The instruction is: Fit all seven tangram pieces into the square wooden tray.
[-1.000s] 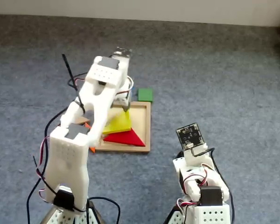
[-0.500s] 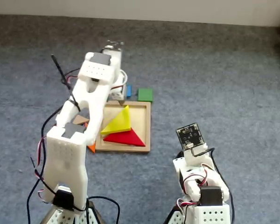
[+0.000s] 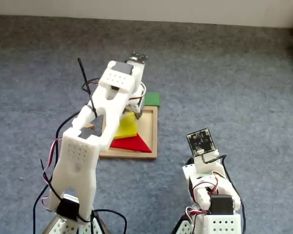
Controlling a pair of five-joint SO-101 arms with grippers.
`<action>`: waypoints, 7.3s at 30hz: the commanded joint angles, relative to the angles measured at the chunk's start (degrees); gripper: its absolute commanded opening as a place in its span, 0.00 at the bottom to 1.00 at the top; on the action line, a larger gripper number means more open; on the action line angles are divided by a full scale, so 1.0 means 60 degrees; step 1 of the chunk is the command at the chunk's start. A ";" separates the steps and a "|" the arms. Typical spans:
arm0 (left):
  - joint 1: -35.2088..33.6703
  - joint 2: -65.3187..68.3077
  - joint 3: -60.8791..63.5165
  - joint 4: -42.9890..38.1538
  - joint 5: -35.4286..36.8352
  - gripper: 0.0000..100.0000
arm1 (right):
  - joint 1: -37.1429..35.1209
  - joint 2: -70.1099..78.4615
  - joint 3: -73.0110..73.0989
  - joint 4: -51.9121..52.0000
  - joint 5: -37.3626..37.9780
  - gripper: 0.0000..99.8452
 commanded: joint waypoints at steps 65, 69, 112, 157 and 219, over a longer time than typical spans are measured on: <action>-0.0432 -0.1883 0.1634 -0.0527 -0.0103 0.19 | 0.0198 -0.0154 0.1106 -0.0374 0.0117 0.08; -0.0330 -0.1883 0.0549 0.0864 -0.0147 0.19 | 0.0198 -0.0154 0.1106 -0.0374 0.0117 0.08; -0.0432 -0.2352 0.2293 -0.0484 0.0190 0.10 | 0.0198 -0.0154 0.1106 -0.0374 0.0117 0.08; -0.0886 -0.1136 -0.2879 0.2725 0.0147 0.18 | 0.0198 -0.0154 0.1106 -0.0330 0.0117 0.08; -0.1048 -0.6337 0.1868 0.2374 -0.1553 0.11 | 0.0212 -0.0154 0.1106 -0.0344 0.0117 0.08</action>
